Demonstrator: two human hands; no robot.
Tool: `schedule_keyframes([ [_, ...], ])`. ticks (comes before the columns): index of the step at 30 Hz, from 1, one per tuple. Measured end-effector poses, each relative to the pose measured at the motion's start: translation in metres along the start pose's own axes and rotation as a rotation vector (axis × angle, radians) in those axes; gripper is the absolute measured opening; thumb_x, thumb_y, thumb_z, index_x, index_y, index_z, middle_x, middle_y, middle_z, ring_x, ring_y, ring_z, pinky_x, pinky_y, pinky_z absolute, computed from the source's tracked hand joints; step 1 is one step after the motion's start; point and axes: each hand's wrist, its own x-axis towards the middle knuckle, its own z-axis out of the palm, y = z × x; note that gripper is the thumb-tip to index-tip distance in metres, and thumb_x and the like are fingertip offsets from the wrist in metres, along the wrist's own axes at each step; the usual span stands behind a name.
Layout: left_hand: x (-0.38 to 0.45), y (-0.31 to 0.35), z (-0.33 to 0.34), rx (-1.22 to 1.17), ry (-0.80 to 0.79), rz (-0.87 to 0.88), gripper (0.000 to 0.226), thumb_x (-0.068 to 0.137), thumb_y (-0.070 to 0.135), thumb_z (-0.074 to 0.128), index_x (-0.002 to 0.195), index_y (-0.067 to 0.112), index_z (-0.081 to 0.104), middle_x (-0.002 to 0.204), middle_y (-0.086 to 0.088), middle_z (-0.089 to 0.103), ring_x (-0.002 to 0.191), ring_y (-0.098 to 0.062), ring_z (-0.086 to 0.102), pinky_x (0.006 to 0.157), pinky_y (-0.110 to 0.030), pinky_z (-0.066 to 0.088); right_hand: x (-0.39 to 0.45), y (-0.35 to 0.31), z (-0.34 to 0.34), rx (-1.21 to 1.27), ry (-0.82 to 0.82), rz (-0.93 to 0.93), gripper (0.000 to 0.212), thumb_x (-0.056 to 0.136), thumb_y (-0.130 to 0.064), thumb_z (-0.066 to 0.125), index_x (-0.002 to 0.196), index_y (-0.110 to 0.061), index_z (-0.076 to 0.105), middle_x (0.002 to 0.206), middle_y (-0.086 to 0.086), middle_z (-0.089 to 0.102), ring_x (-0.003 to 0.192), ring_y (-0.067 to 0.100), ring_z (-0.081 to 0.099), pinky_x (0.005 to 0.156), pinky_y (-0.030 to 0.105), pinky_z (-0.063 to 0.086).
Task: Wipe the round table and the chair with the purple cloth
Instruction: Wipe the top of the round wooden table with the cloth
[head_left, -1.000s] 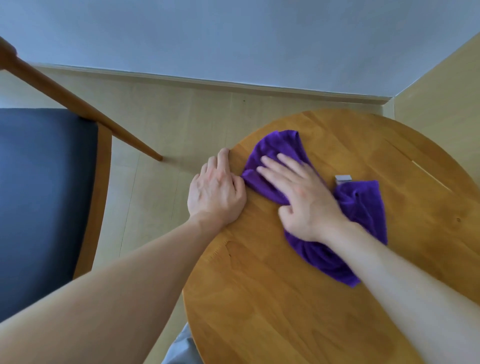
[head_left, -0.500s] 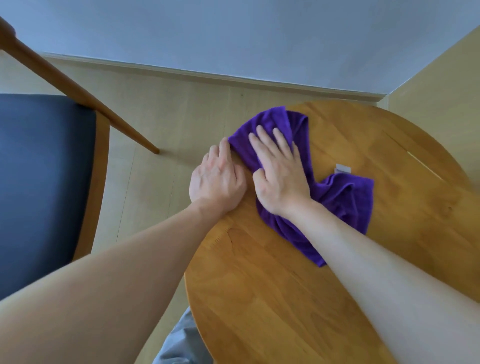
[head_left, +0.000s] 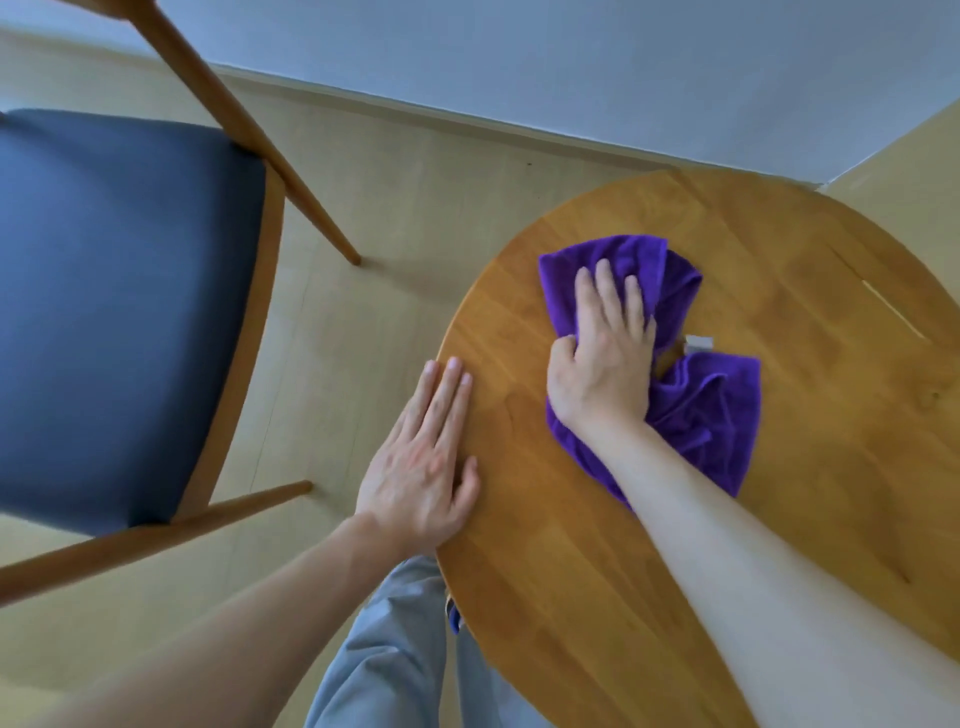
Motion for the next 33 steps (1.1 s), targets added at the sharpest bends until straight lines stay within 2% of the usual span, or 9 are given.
schedule_keyframes([
  [8, -0.001, -0.002, 0.005, -0.019, 0.043, 0.011, 0.083, 0.094, 0.029, 0.053, 0.161, 0.005, 0.010, 0.170, -0.011, 0.002, 0.157, -0.023, -0.008, 0.128, -0.036, 0.001, -0.054, 0.061, -0.021, -0.257, -0.346, -0.721, 0.077, 0.085, -0.030, 0.044, 0.161, -0.024, 0.029, 0.170, -0.007, 0.017, 0.158, 0.019, 0.011, 0.125, 0.048, 0.019],
  [10, -0.002, 0.000, 0.005, 0.020, 0.034, 0.008, 0.083, 0.096, 0.032, 0.049, 0.161, 0.006, 0.004, 0.170, -0.010, -0.004, 0.156, -0.021, -0.012, 0.127, -0.036, -0.003, -0.034, 0.082, -0.034, -0.278, -0.318, -0.703, 0.079, 0.082, -0.031, 0.045, 0.160, -0.024, 0.032, 0.169, -0.006, 0.023, 0.156, 0.021, 0.019, 0.123, 0.052, 0.025],
  [12, -0.002, 0.001, 0.005, 0.059, 0.026, 0.002, 0.084, 0.098, 0.036, 0.045, 0.161, 0.006, -0.001, 0.169, -0.010, -0.010, 0.155, -0.020, -0.017, 0.126, -0.034, -0.008, -0.014, 0.084, -0.037, -0.210, -0.241, -0.546, 0.077, 0.082, -0.031, 0.042, 0.159, -0.021, 0.035, 0.168, -0.002, 0.027, 0.155, 0.024, 0.022, 0.120, 0.055, 0.027],
  [16, -0.001, 0.006, 0.006, 0.086, 0.022, -0.027, 0.085, 0.097, 0.039, 0.041, 0.160, 0.005, -0.005, 0.168, -0.012, -0.016, 0.154, -0.021, -0.022, 0.126, -0.034, -0.011, -0.008, 0.026, -0.010, -0.103, -0.076, -0.132, 0.080, 0.081, -0.030, 0.038, 0.159, -0.018, 0.033, 0.169, 0.000, 0.023, 0.157, 0.027, 0.014, 0.126, 0.054, 0.015],
  [18, -0.003, 0.009, 0.008, 0.068, 0.013, -0.043, 0.086, 0.097, 0.039, 0.041, 0.160, 0.005, -0.007, 0.167, -0.011, -0.018, 0.153, -0.021, -0.023, 0.126, -0.034, -0.010, -0.016, -0.005, 0.002, -0.094, -0.062, -0.039, 0.081, 0.081, -0.030, 0.037, 0.161, -0.018, 0.028, 0.171, 0.000, 0.017, 0.157, 0.028, 0.010, 0.126, 0.053, 0.011],
  [20, -0.005, 0.010, 0.009, 0.051, 0.017, -0.046, 0.086, 0.096, 0.039, 0.041, 0.160, 0.006, -0.006, 0.168, -0.011, -0.017, 0.154, -0.021, -0.022, 0.126, -0.035, -0.007, -0.034, -0.021, 0.011, -0.097, -0.094, -0.094, 0.080, 0.084, -0.031, 0.032, 0.162, -0.019, 0.025, 0.171, -0.002, 0.014, 0.158, 0.028, 0.006, 0.126, 0.054, 0.009],
  [23, -0.007, 0.010, 0.010, 0.047, 0.029, -0.038, 0.085, 0.097, 0.042, 0.040, 0.161, 0.008, -0.005, 0.169, -0.011, -0.012, 0.154, -0.021, -0.020, 0.127, -0.038, -0.001, -0.073, -0.018, 0.014, -0.099, -0.190, -0.351, 0.079, 0.084, -0.032, 0.027, 0.162, -0.019, 0.026, 0.171, -0.003, 0.015, 0.158, 0.024, 0.006, 0.125, 0.055, 0.014],
  [29, -0.008, 0.005, 0.014, 0.037, 0.044, -0.012, 0.084, 0.098, 0.044, 0.041, 0.161, 0.005, 0.001, 0.169, -0.012, -0.008, 0.155, -0.022, -0.017, 0.128, -0.039, 0.002, -0.099, 0.046, -0.007, -0.114, -0.301, -0.716, 0.081, 0.076, -0.022, 0.044, 0.156, -0.016, 0.041, 0.167, -0.003, 0.028, 0.157, 0.021, 0.017, 0.125, 0.050, 0.021],
  [33, -0.005, 0.006, 0.014, 0.026, 0.051, -0.031, 0.085, 0.096, 0.041, 0.039, 0.161, 0.006, -0.001, 0.169, -0.011, -0.009, 0.155, -0.021, -0.018, 0.128, -0.041, 0.004, -0.038, 0.042, -0.011, -0.105, -0.233, -0.642, 0.081, 0.074, -0.026, 0.044, 0.155, -0.017, 0.043, 0.165, 0.000, 0.034, 0.154, 0.025, 0.026, 0.121, 0.052, 0.026],
])
